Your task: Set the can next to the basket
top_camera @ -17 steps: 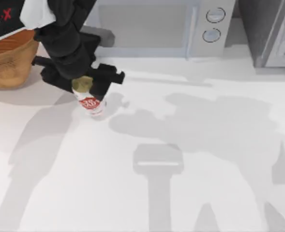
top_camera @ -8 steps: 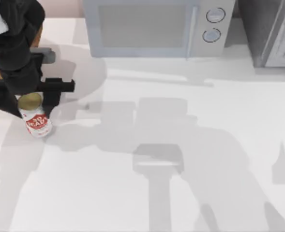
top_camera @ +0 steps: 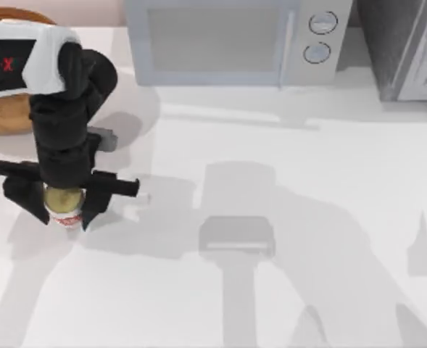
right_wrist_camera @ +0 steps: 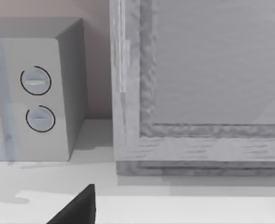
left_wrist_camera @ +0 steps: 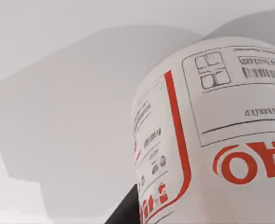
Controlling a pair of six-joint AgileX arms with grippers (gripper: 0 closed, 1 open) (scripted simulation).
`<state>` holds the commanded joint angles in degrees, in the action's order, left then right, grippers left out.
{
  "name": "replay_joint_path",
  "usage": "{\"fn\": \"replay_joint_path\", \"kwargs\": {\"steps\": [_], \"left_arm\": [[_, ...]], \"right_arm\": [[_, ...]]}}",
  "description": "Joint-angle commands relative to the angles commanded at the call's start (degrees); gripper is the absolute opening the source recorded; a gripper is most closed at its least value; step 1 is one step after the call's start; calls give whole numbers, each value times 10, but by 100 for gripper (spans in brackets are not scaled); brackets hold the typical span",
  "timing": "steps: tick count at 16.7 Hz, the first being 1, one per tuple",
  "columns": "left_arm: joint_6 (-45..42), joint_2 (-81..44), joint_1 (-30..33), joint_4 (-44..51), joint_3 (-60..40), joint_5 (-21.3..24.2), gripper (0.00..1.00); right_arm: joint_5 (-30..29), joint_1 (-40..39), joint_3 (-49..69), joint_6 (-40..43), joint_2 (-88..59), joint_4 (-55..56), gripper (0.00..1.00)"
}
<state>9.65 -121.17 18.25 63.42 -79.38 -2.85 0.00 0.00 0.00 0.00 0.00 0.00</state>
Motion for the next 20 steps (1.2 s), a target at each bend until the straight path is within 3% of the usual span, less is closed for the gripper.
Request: {"fn": "replay_joint_path", "kwargs": {"steps": [4,11,20], "left_arm": [[5,-24,34,2,43,-11,0],[5,-7,35,-14,62,-8,0],[-8,59,-78,-34,-58,28,0]], "right_arm": [[0,0,0,0,0,0,100],[0,0,0,0,0,0,100],[0,0,0,0,0,0,100]]}}
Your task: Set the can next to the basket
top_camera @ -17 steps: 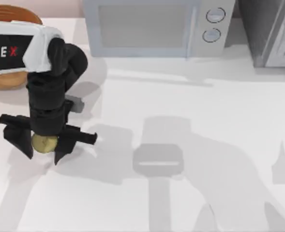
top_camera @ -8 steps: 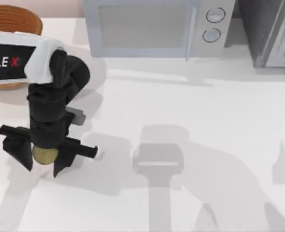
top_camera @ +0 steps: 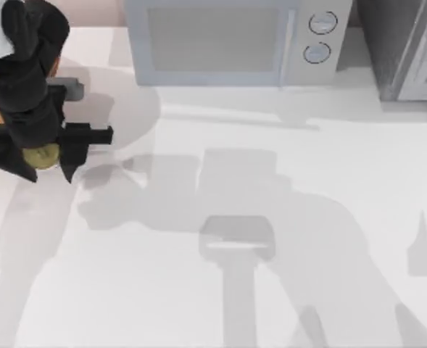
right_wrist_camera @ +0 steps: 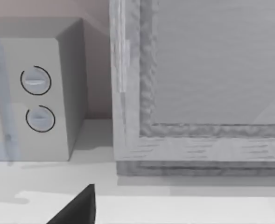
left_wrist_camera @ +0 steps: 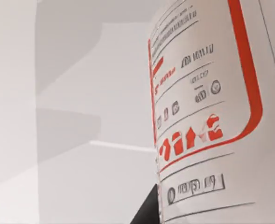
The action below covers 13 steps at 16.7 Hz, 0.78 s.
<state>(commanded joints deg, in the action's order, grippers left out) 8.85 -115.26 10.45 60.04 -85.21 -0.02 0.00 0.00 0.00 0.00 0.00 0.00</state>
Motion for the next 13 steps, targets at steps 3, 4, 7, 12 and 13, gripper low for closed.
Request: {"fn": "replay_joint_path", "kwargs": {"steps": [3,4,7,12,13], "left_arm": [[0,0,-1,0,-1,0,0],[0,0,-1,0,-1,0,0],[0,0,-1,0,-1,0,23],[0,0,-1,0,-1,0,60],[0,0,-1,0,-1,0,68]], "right_arm": [[0,0,0,0,0,0,100],[0,0,0,0,0,0,100],[0,0,0,0,0,0,100],[0,0,0,0,0,0,100],[0,0,0,0,0,0,100]]}}
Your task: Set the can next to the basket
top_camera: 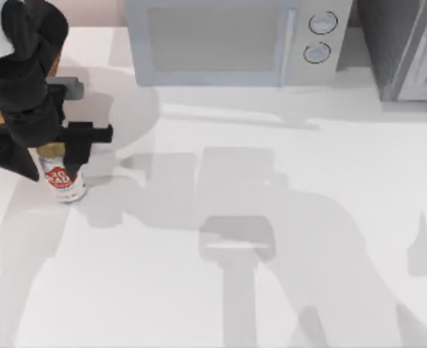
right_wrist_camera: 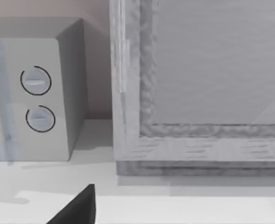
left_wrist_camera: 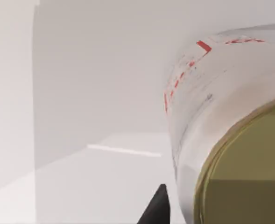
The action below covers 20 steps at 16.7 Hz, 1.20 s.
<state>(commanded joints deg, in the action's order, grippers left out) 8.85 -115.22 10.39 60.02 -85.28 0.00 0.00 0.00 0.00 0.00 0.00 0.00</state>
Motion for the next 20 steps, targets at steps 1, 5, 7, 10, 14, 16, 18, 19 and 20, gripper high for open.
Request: {"fn": "replay_joint_path", "kwargs": {"steps": [1,5,7,10,14,16,18,19,20], "left_arm": [[0,0,0,0,0,0,75],[0,0,0,0,0,0,100],[0,0,0,0,0,0,100],[0,0,0,0,0,0,100],[0,0,3,0,1,0,100],[0,-6,21,4,17,-5,100],[3,-21,54,12,53,-15,100],[5,-30,71,19,66,-21,100],[7,-39,84,29,73,-26,100]], "right_arm": [[0,0,0,0,0,0,100],[0,0,0,0,0,0,100],[0,0,0,0,0,0,100],[0,0,0,0,0,0,100],[0,0,0,0,0,0,100],[0,0,0,0,0,0,100],[0,0,0,0,0,0,100],[0,0,0,0,0,0,100],[0,0,0,0,0,0,100]]}}
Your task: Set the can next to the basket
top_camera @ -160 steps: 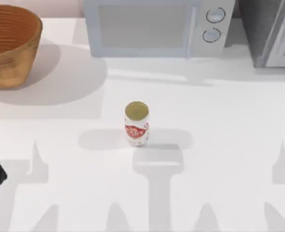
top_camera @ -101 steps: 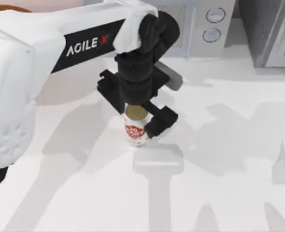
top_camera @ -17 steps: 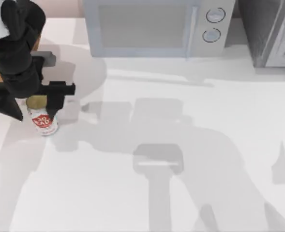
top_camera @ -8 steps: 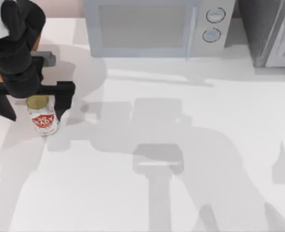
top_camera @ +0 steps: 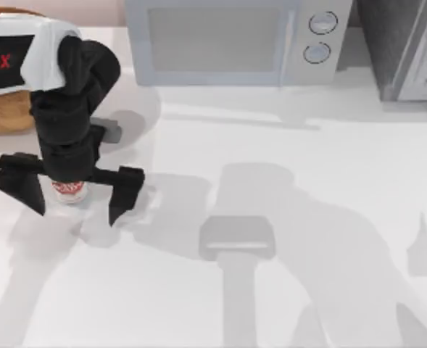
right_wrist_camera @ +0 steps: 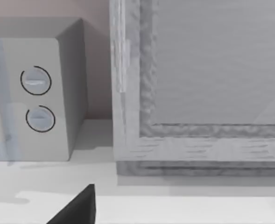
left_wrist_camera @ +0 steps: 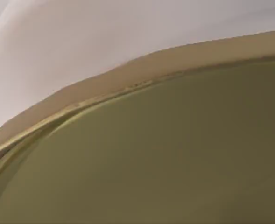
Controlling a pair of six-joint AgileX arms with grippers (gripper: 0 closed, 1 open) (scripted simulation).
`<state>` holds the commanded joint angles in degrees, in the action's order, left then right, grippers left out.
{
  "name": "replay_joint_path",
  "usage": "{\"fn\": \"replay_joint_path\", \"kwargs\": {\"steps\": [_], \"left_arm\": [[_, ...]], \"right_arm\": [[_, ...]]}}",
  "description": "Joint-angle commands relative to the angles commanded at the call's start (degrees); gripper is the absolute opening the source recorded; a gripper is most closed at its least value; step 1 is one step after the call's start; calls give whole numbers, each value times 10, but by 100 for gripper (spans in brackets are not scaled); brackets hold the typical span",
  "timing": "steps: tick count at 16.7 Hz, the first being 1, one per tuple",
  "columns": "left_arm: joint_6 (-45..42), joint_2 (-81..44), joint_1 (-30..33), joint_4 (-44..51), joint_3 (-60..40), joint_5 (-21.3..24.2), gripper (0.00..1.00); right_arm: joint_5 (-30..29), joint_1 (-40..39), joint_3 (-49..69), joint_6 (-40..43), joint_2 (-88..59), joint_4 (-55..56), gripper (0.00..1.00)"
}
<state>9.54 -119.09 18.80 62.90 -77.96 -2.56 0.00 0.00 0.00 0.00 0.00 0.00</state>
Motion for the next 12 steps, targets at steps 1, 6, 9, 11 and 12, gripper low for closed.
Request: {"fn": "replay_joint_path", "kwargs": {"steps": [1,6,9,11,12], "left_arm": [[2,-9,9,12,1,-4,100],[1,9,-27,62,-77,5,100],[-5,47,-68,60,-125,21,100],[-6,58,-82,56,-139,25,100],[-6,58,-82,56,-139,25,100]], "right_arm": [[0,0,0,0,0,0,100],[0,0,0,0,0,0,100],[0,0,0,0,0,0,100],[0,0,0,0,0,0,100],[0,0,0,0,0,0,100]]}}
